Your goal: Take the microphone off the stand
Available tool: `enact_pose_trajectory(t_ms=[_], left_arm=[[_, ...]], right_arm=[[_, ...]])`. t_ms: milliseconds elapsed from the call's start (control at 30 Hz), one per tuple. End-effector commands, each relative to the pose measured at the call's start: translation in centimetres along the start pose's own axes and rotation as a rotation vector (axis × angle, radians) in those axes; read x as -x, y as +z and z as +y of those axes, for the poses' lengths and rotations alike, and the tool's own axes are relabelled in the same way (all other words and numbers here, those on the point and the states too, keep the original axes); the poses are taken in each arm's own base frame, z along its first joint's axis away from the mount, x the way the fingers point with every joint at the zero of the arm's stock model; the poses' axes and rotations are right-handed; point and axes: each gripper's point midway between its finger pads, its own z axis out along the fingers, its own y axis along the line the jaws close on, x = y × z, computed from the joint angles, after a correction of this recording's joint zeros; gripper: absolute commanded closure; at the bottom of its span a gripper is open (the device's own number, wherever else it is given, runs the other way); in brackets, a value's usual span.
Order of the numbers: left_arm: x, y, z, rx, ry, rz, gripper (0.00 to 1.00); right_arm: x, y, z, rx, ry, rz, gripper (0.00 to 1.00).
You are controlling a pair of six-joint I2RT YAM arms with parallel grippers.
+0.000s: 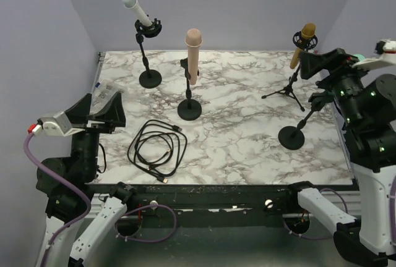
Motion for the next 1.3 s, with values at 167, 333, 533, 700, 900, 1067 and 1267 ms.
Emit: enact_pose_trajectory(t_ms=[167, 333, 533, 700, 900, 1067, 1267], left_arm=[[-5.6, 1.4, -1.4, -0.06, -0.018, 0.183, 0.02], [-9.6, 1.3, -1.1, -0.048, -0.016, 0.305, 0.01], [-13.0, 1.1, -0.8, -0.036, 0.011, 0.439, 0.01], [-16.0, 0.8, -0.7, -0.025, 0.043, 0.609, 0.01], [-17.1, 0.4, -1.1, -0.023, -0.021, 0.647, 0.01], [-15.9, 0.3, -1.1, 0.012, -0.121, 0.574, 0.01], [-15.5, 0.4, -0.9, -0.043, -0.053, 0.495, 0.09]], right_arm=[[-7.6, 1.7, 3.8, 0.262, 0.047, 0.292, 0.0], [-10.2, 2.1, 5.3, 0.374, 0.094, 0.371, 0.0], [-13.3, 3.5, 5.4, 0.395, 0.135, 0.467, 0.0], [-16.0, 4.5, 7.1, 0.425, 0.147, 0.508, 0.0], [-20.6, 5.7, 12.8, 0.438, 0.059, 0.563, 0.0], [-22.7, 7.2, 16.1, 0.373, -0.011, 0.533, 0.0], [-23.7, 8.5, 19.1, 0.266, -0.07, 0.459, 0.0]])
